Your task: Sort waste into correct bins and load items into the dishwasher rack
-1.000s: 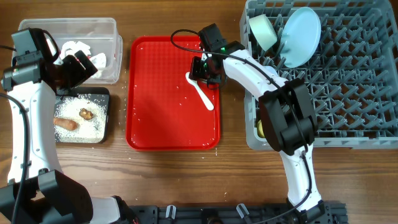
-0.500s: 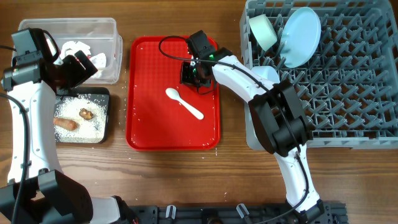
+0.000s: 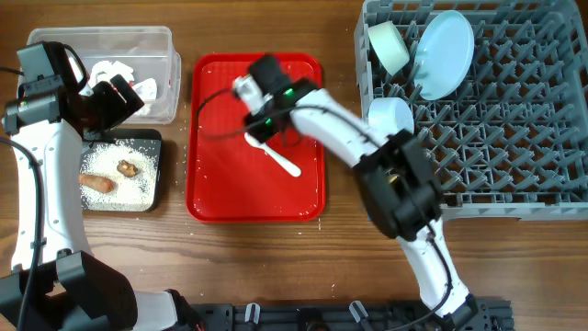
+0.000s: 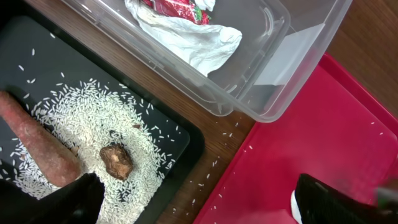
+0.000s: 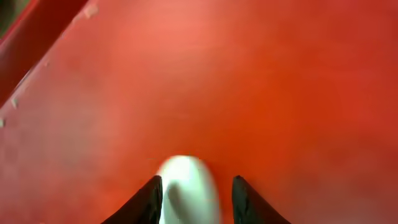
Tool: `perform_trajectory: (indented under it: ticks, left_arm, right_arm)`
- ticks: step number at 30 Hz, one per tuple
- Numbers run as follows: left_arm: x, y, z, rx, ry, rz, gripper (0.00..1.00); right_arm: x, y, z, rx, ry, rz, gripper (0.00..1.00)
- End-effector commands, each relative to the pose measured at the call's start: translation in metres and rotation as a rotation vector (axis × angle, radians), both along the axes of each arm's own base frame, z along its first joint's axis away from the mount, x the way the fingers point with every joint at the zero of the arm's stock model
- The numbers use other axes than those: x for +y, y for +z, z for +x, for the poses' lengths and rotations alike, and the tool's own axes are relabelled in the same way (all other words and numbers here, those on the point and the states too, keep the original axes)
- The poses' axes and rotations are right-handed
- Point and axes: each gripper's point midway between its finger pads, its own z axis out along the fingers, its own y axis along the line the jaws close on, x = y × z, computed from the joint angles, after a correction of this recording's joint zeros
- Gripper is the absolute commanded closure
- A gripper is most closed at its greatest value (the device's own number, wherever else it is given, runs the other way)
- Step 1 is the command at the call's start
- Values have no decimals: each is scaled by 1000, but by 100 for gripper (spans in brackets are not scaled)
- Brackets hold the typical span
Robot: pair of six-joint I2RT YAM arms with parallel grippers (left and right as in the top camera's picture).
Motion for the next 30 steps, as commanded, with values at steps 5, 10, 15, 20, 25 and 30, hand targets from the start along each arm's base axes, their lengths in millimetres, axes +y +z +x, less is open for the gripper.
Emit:
perform_trajectory:
  ticks: [5, 10, 15, 20, 25, 30]
  left_arm:
    - [4, 5, 1, -13, -1, 11, 0]
    - [4, 5, 1, -13, -1, 11, 0]
    - [4, 5, 1, -13, -1, 11, 0]
    - [4, 5, 1, -13, -1, 12, 0]
    - [4, 5, 1, -13, -1, 11, 0]
    - [4, 5, 1, -13, -1, 11, 0]
  right_arm:
    - [4, 11, 4, -222, 57, -192, 59]
    - [2, 16, -13, -110, 57, -157, 54]
    - [15, 56, -29, 48, -94, -38, 47]
    - [1, 47, -53, 243, -313, -59, 71]
    - [0, 25, -80, 423, -396, -73, 73]
    - [-3, 13, -96, 474, -392, -101, 73]
